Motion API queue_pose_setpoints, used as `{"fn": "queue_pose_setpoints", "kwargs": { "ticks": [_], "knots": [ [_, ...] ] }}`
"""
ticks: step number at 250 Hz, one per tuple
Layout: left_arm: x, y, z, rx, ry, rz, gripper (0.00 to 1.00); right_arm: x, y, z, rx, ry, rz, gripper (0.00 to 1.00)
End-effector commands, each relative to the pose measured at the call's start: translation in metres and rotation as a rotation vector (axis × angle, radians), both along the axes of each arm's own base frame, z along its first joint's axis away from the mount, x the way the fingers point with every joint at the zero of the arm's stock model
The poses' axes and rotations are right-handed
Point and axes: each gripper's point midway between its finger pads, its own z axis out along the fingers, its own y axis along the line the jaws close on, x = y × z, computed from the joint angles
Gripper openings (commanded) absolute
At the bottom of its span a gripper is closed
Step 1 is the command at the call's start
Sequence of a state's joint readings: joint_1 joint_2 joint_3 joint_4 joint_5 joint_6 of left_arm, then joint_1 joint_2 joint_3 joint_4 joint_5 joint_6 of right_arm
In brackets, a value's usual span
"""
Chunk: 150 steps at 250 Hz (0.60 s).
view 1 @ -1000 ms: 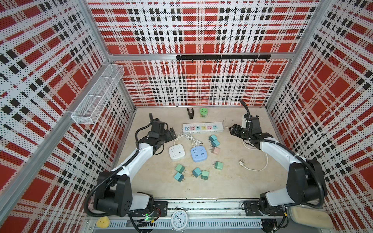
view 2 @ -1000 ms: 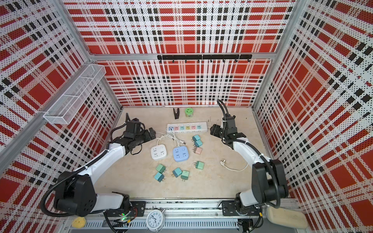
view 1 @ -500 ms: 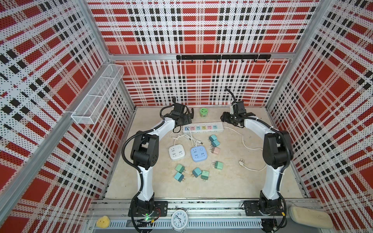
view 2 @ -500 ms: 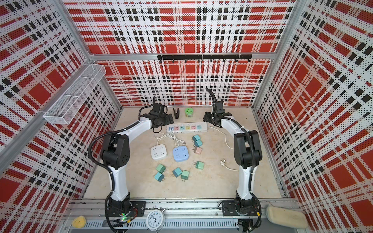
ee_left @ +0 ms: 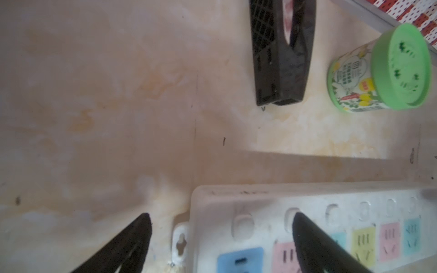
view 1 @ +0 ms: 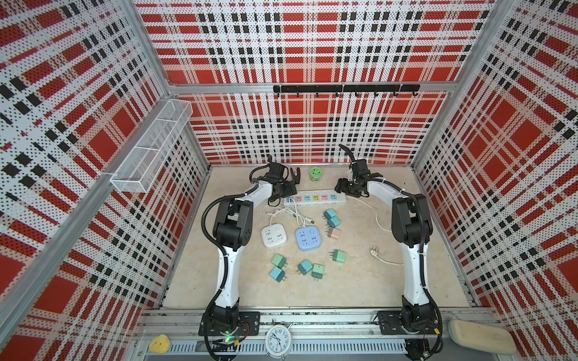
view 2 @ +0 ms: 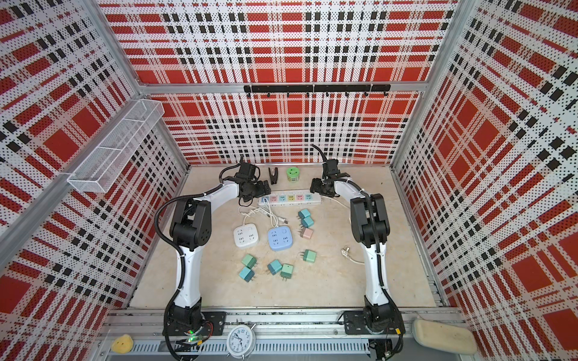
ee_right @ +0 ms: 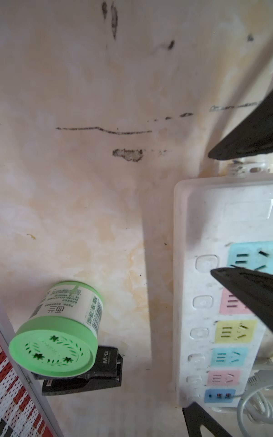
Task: Insert the plug
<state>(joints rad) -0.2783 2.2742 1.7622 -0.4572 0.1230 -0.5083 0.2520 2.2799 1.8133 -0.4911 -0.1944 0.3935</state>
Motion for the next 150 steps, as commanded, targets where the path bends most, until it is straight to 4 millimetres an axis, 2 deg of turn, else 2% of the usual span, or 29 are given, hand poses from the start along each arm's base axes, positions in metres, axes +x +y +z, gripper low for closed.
{"fn": "queue_pose_setpoints", "kwargs": {
  "ticks": [1,41,43,45,71,108,150],
  "knots": [
    [0.006,-0.021,-0.002,-0.081,0.006,-0.057,0.94,0.003,0.012,0.002,0.026,-0.007,0.021,0.71],
    [0.009,-0.037,0.007,-0.111,-0.023,-0.117,0.94,-0.007,0.011,-0.001,0.011,-0.006,0.010,0.68],
    [0.005,-0.050,0.008,-0.111,-0.025,-0.143,0.95,-0.008,0.011,-0.001,0.009,-0.007,0.009,0.68],
    [0.003,-0.055,0.009,-0.112,-0.027,-0.155,0.95,-0.008,0.010,-0.002,0.007,-0.007,0.007,0.67],
    [-0.001,-0.084,0.020,-0.126,-0.057,-0.234,0.95,-0.016,-0.001,-0.002,-0.022,-0.019,-0.026,0.66],
    [-0.010,-0.118,0.026,-0.139,-0.068,-0.317,0.95,-0.028,-0.016,-0.007,-0.071,-0.015,-0.073,0.65],
    [-0.025,-0.153,0.035,-0.158,-0.083,-0.396,0.96,-0.044,-0.032,-0.002,-0.092,-0.032,-0.113,0.66]
  ]
}}
